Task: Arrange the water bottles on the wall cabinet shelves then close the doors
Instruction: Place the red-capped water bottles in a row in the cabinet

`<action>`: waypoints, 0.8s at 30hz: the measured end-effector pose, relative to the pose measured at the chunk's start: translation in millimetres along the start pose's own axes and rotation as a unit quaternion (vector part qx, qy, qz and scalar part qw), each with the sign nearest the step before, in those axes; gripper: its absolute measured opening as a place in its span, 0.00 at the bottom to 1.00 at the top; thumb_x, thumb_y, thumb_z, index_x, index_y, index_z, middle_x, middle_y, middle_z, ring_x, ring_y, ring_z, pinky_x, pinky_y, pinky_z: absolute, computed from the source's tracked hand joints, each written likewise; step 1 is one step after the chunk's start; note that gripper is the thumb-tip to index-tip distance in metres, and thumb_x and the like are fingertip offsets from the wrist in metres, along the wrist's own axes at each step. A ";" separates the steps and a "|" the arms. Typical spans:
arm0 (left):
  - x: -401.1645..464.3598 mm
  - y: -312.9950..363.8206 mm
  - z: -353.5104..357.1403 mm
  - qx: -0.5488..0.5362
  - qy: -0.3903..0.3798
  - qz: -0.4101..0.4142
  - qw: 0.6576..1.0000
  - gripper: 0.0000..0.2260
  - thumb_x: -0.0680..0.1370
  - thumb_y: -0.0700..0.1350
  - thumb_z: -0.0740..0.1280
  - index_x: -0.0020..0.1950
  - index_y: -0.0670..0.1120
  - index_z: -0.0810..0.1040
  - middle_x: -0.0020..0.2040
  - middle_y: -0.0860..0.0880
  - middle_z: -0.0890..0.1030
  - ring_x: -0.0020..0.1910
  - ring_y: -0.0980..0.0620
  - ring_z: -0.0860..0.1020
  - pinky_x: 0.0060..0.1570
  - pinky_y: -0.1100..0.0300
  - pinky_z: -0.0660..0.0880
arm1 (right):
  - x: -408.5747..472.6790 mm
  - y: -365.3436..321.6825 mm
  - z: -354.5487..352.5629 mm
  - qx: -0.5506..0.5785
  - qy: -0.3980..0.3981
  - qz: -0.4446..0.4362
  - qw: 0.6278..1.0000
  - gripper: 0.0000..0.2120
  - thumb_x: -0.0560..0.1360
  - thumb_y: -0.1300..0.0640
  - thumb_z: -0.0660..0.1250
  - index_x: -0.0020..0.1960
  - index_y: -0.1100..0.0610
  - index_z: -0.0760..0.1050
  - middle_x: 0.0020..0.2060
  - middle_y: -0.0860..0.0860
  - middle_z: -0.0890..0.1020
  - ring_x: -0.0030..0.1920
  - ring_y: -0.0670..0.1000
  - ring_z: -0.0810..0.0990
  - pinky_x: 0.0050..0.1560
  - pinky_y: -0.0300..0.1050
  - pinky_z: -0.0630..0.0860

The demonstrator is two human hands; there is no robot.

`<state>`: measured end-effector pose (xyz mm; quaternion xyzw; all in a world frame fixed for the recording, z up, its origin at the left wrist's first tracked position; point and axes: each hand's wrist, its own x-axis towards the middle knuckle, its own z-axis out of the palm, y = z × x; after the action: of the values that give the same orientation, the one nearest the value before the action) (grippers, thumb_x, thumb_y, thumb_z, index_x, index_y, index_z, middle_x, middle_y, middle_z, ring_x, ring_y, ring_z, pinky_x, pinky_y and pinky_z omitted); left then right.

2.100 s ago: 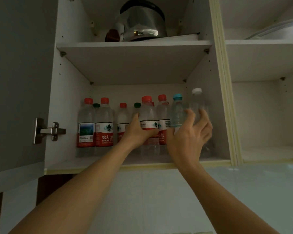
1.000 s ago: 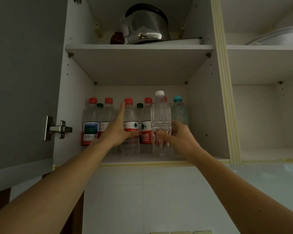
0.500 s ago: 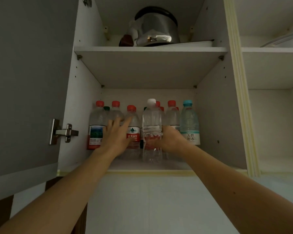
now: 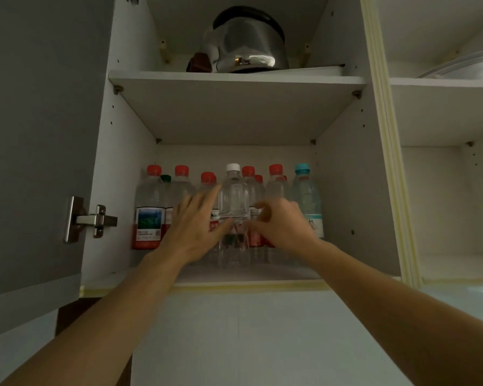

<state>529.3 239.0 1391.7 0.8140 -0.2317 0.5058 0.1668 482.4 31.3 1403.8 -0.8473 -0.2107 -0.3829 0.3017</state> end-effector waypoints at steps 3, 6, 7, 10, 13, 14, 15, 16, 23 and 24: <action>0.2 1.3 0.9 0.020 -0.033 0.015 0.999 0.45 0.72 0.76 0.60 0.78 0.68 0.35 0.81 0.48 0.58 0.77 0.43 0.55 0.72 0.38 0.56 | -10.1 19.5 -23.2 -0.128 0.230 -0.023 0.964 0.23 0.75 0.53 0.73 0.68 0.53 0.71 0.61 0.53 0.73 0.61 0.52 0.71 0.63 0.52 0.75; 1.9 3.2 3.3 0.039 -0.059 0.019 0.997 0.49 0.66 0.79 0.60 0.76 0.70 0.32 0.80 0.47 0.56 0.76 0.44 0.54 0.72 0.40 0.57 | -16.6 39.7 -37.1 -0.117 0.198 0.081 0.970 0.45 0.70 0.49 0.78 0.77 0.50 0.54 0.70 0.58 0.62 0.67 0.62 0.65 0.66 0.62 0.71; 2.6 3.8 4.9 0.047 -0.069 0.020 0.996 0.50 0.65 0.78 0.61 0.76 0.71 0.32 0.81 0.47 0.55 0.77 0.44 0.53 0.73 0.39 0.56 | -18.5 44.7 -38.4 -0.067 0.147 0.125 0.979 0.50 0.69 0.48 0.79 0.79 0.48 0.49 0.72 0.59 0.61 0.68 0.64 0.67 0.65 0.64 0.72; 3.4 4.8 8.9 0.079 -0.093 0.014 0.992 0.52 0.65 0.76 0.67 0.72 0.74 0.29 0.82 0.46 0.50 0.79 0.42 0.49 0.74 0.37 0.50 | -23.9 55.5 -37.7 0.052 0.062 0.171 0.982 0.49 0.70 0.53 0.80 0.79 0.50 0.51 0.67 0.58 0.72 0.58 0.57 0.78 0.58 0.57 0.79; 4.5 5.7 9.0 0.091 -0.098 0.011 0.991 0.53 0.65 0.75 0.69 0.70 0.75 0.27 0.82 0.47 0.48 0.79 0.42 0.48 0.75 0.38 0.49 | -23.5 61.4 -39.4 0.056 0.065 0.144 0.986 0.45 0.71 0.55 0.79 0.78 0.50 0.55 0.54 0.49 0.79 0.46 0.47 0.79 0.49 0.48 0.79; 4.5 6.1 8.6 0.091 -0.098 0.011 0.991 0.53 0.65 0.75 0.69 0.70 0.75 0.26 0.82 0.47 0.48 0.79 0.42 0.48 0.75 0.38 0.49 | -23.7 61.9 -40.2 0.052 0.064 0.138 0.987 0.45 0.70 0.55 0.79 0.78 0.49 0.54 0.51 0.47 0.79 0.44 0.44 0.78 0.46 0.46 0.78; 4.1 6.6 8.1 0.090 -0.098 0.011 0.991 0.53 0.65 0.74 0.69 0.69 0.76 0.26 0.82 0.46 0.49 0.79 0.42 0.48 0.75 0.38 0.50 | -24.2 63.3 -41.1 0.044 0.065 0.134 0.988 0.45 0.70 0.55 0.79 0.77 0.48 0.54 0.48 0.45 0.78 0.42 0.43 0.78 0.43 0.44 0.77; 3.7 7.4 7.5 0.088 -0.098 0.011 0.991 0.53 0.65 0.74 0.69 0.68 0.76 0.25 0.82 0.46 0.49 0.79 0.42 0.48 0.75 0.38 0.50 | -24.8 64.8 -41.7 0.037 0.068 0.136 0.988 0.45 0.70 0.56 0.79 0.77 0.48 0.55 0.47 0.45 0.78 0.42 0.43 0.78 0.41 0.42 0.77; 0.1 9.7 4.5 0.082 -0.101 0.014 0.991 0.52 0.68 0.72 0.70 0.72 0.73 0.28 0.81 0.46 0.48 0.79 0.43 0.47 0.74 0.38 0.53 | -27.5 70.8 -49.9 -0.059 0.089 0.197 0.975 0.42 0.75 0.59 0.75 0.77 0.49 0.50 0.60 0.59 0.78 0.56 0.61 0.81 0.56 0.62 0.80; 0.2 10.0 4.6 0.079 -0.102 0.014 0.992 0.52 0.68 0.72 0.70 0.72 0.73 0.29 0.82 0.46 0.48 0.79 0.43 0.47 0.74 0.38 0.53 | -27.7 69.9 -49.6 -0.084 0.085 0.201 0.972 0.43 0.75 0.58 0.74 0.78 0.49 0.48 0.61 0.60 0.78 0.57 0.61 0.81 0.57 0.62 0.80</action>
<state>527.4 228.3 1390.2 0.8686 -0.2183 0.4392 0.0700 480.5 -56.5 1383.8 -0.8592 0.0230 -0.4011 0.3169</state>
